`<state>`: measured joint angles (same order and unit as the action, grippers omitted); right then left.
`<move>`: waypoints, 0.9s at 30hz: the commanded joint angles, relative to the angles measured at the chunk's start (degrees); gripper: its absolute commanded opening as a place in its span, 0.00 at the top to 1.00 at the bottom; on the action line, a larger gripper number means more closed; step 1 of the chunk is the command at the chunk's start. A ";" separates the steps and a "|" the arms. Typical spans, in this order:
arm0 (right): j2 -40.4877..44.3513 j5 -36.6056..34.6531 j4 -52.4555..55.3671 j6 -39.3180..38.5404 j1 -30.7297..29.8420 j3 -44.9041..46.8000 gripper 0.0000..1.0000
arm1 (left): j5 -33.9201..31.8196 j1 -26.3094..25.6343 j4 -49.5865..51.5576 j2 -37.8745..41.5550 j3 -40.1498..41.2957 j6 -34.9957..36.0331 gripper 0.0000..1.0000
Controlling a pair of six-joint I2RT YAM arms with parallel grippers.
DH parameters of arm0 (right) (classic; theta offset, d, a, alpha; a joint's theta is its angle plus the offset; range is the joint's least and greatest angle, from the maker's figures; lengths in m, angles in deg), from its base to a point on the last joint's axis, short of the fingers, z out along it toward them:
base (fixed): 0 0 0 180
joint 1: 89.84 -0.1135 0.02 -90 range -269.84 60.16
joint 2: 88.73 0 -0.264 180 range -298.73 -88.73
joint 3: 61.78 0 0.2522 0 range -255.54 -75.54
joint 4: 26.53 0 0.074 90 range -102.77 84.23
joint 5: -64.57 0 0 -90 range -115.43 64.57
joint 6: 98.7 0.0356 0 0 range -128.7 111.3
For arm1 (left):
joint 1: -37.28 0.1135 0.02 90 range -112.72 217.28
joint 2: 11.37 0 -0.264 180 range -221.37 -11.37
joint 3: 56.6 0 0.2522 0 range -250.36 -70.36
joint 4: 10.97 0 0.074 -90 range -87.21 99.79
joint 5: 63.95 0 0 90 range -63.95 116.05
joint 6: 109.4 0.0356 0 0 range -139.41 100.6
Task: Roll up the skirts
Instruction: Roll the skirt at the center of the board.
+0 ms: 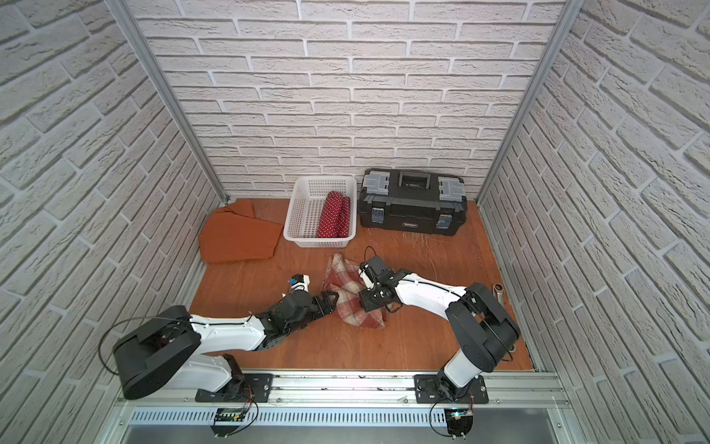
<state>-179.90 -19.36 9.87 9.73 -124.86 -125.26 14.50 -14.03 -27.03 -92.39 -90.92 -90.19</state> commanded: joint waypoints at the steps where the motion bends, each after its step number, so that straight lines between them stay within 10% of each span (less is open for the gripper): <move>1: -0.41 -1.38 2.30 -0.60 0.31 1.15 0.50 | -3.99 -0.29 -2.96 -2.49 -0.93 -0.65 0.02; 6: 0.45 -1.76 3.12 -0.42 0.27 1.62 0.50 | -7.20 0.12 0.20 -1.89 -1.36 1.63 0.06; 13: 0.12 0.07 3.04 -0.33 0.31 1.98 0.50 | -6.36 2.13 1.29 -0.44 -2.18 7.35 0.35; 19: 0.89 0.69 2.70 0.03 0.31 2.70 0.49 | -1.71 3.58 -2.34 -4.30 -3.66 9.26 0.93; 27: 2.66 -0.05 3.35 0.84 0.31 3.83 0.49 | 1.09 4.15 -3.22 -7.23 -5.31 9.65 1.00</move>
<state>-178.37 -18.75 9.10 10.19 -124.69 -123.40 14.48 -10.34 -28.48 -98.86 -95.49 -81.51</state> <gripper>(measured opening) 0.509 0.056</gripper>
